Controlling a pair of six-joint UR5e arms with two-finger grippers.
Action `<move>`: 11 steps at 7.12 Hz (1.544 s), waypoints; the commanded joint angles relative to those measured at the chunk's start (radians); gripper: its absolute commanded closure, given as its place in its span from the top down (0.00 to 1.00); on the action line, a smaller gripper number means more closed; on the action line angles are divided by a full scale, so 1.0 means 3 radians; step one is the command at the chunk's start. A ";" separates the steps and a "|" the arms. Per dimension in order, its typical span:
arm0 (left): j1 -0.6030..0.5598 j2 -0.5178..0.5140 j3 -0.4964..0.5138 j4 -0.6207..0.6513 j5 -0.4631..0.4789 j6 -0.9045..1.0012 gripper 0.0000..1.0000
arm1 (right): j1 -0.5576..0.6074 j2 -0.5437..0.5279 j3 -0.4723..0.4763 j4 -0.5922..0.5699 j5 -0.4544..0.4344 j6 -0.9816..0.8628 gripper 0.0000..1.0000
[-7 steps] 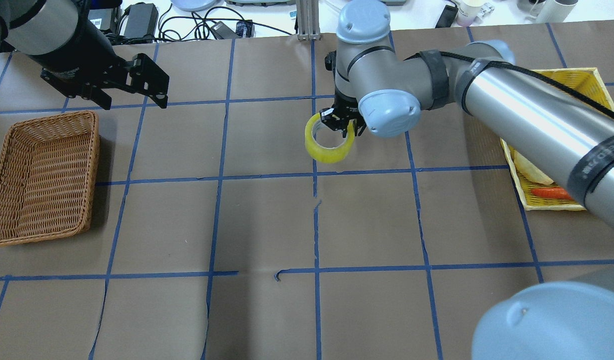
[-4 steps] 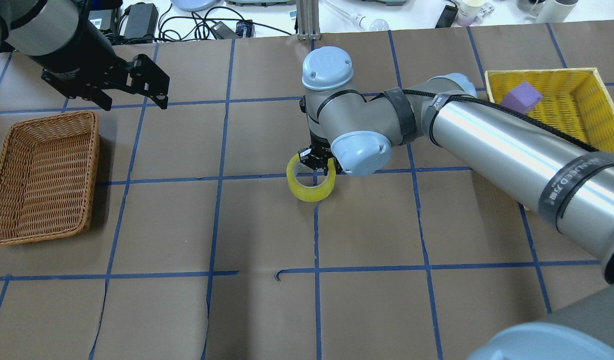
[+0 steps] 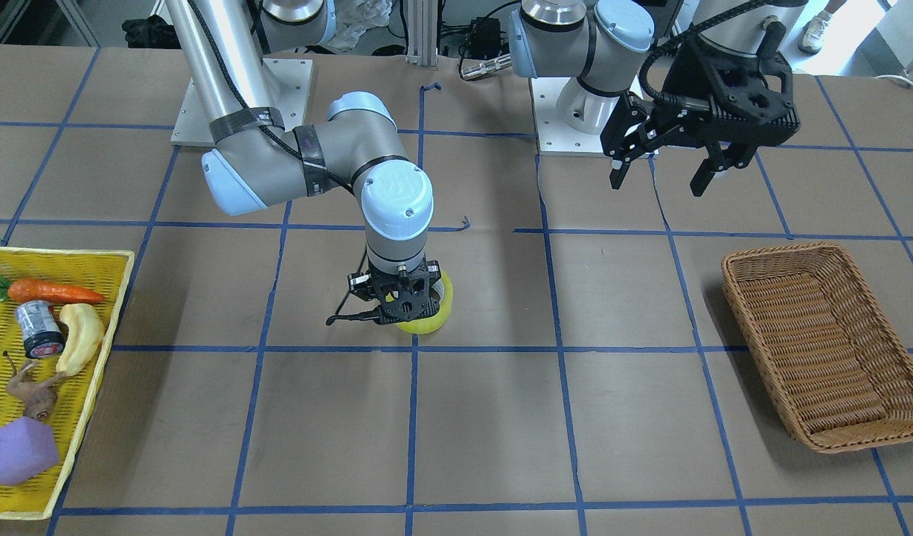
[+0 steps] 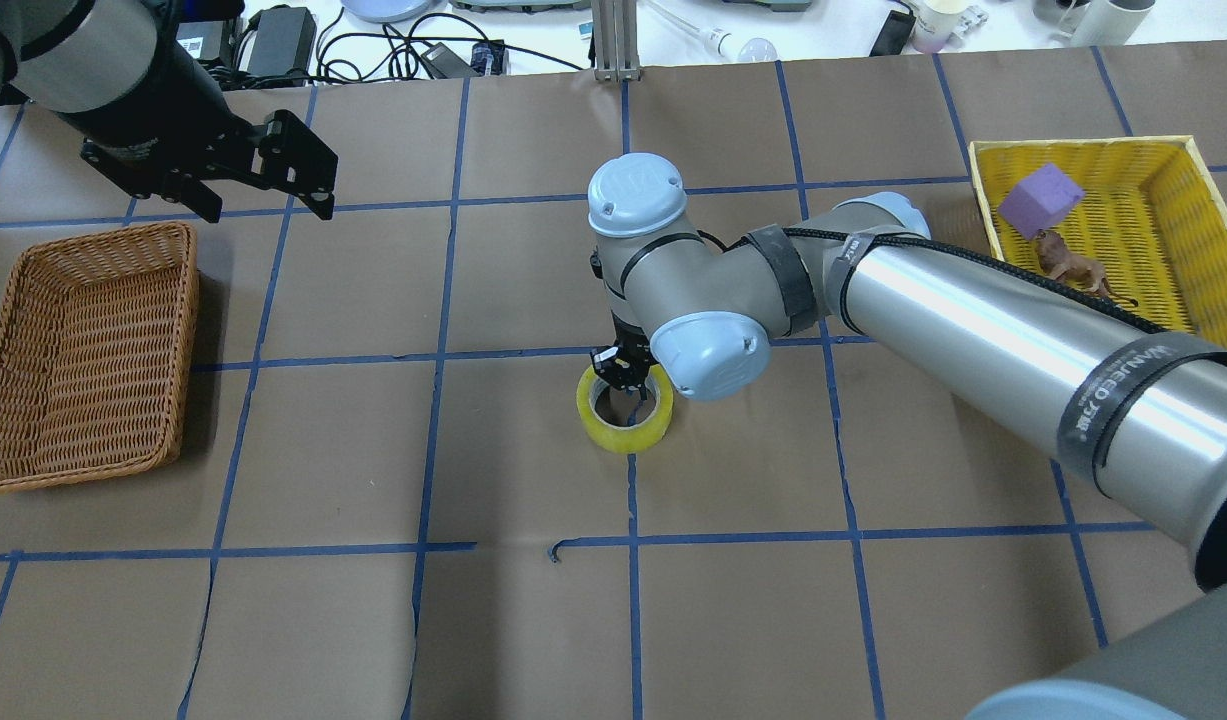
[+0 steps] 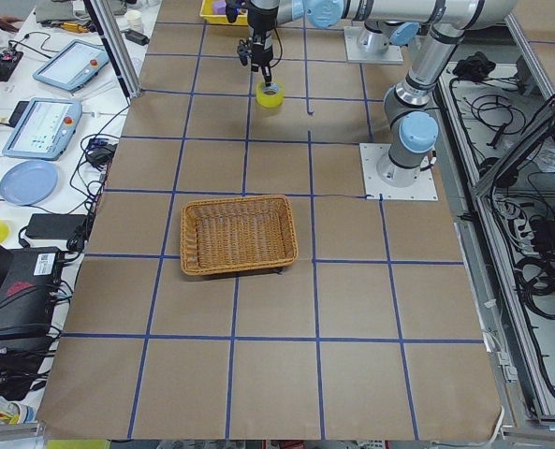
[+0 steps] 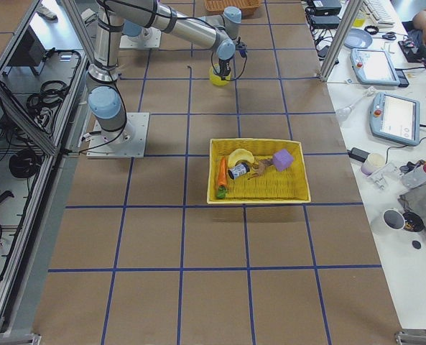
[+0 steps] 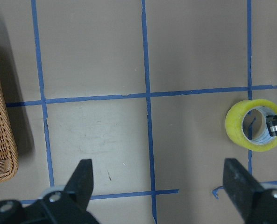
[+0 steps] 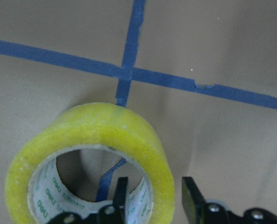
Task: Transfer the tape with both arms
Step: 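Release the tape roll and raise the right gripper away, then grasp the tape roll rim with the left gripper while right arm rests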
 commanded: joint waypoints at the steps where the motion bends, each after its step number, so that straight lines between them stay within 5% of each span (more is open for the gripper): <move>1: 0.0001 -0.0004 0.0005 0.0004 0.0007 -0.0001 1.00 | -0.0149 -0.0167 -0.0329 0.0237 -0.0005 -0.0016 1.00; 4: -0.0030 -0.0116 0.0036 0.0024 0.0027 -0.0087 1.00 | -0.0883 -0.0561 -0.1061 0.1417 -0.0030 -0.0448 1.00; 7: -0.0579 -0.0697 -0.0010 0.0441 0.0063 -0.0740 0.97 | -0.1320 -0.1154 -0.1176 0.1807 -0.0097 -0.0827 1.00; 11: -0.1343 -0.1481 -0.0152 0.1163 0.0043 -0.1427 0.98 | -0.1305 -0.1217 -0.0833 0.1119 -0.0011 -0.0824 1.00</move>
